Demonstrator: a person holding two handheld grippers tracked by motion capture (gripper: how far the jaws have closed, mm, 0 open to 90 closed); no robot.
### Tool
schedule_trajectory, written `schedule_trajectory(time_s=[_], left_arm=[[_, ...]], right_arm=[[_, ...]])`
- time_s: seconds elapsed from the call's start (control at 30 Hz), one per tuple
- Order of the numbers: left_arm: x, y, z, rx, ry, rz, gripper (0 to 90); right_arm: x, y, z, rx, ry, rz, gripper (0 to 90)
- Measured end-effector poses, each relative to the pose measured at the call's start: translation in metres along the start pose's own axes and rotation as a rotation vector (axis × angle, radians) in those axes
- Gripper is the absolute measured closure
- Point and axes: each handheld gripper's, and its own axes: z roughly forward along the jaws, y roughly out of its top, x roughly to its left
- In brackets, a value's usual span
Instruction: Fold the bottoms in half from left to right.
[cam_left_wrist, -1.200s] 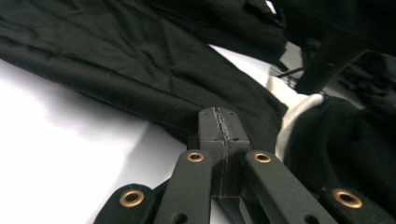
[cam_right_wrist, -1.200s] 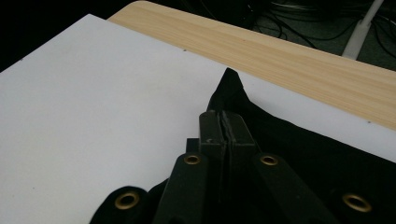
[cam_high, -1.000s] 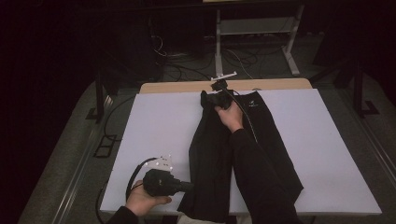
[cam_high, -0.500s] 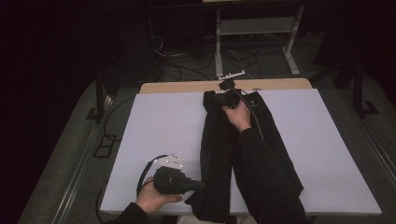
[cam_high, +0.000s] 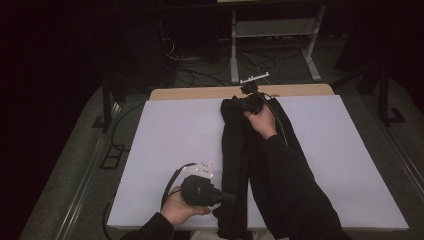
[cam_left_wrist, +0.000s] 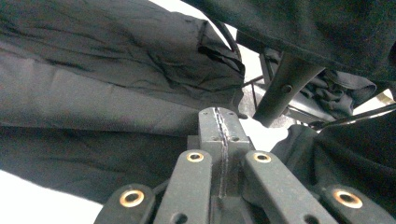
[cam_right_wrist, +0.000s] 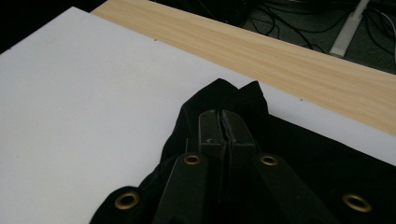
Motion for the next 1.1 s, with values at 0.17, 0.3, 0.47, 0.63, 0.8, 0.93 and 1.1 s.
schedule_trajectory(time_s=[0.17, 0.3, 0.47, 0.63, 0.8, 0.93, 1.1], left_arm=[[-0.001, 0.006, 0.01, 0.0, -0.019, 0.003, 89.6], [-0.001, 0.01, 0.016, -0.006, -0.029, 0.002, 89.6], [-0.002, 0.015, 0.022, -0.011, -0.038, -0.006, 89.6], [-0.005, 0.025, 0.029, -0.016, -0.044, -0.002, 89.5], [-0.011, 0.034, 0.038, -0.023, -0.051, 0.012, 89.6], [-0.014, 0.039, 0.045, -0.021, -0.055, 0.015, 89.5], [-0.017, 0.046, 0.056, -0.023, -0.063, 0.015, 89.5]], right_arm=[[-0.009, -0.001, -0.003, 0.006, 0.001, 0.007, 86.4], [-0.016, 0.001, -0.006, 0.007, 0.002, 0.007, 86.5], [-0.023, 0.001, -0.009, 0.007, 0.004, 0.013, 86.5], [-0.032, 0.002, -0.014, 0.0, 0.003, 0.021, 86.5], [-0.042, 0.001, -0.02, 0.001, 0.0, 0.033, 86.5], [-0.048, -0.001, -0.025, 0.0, 0.001, 0.038, 86.5], [-0.058, -0.003, -0.03, -0.005, 0.008, 0.052, 86.5]])
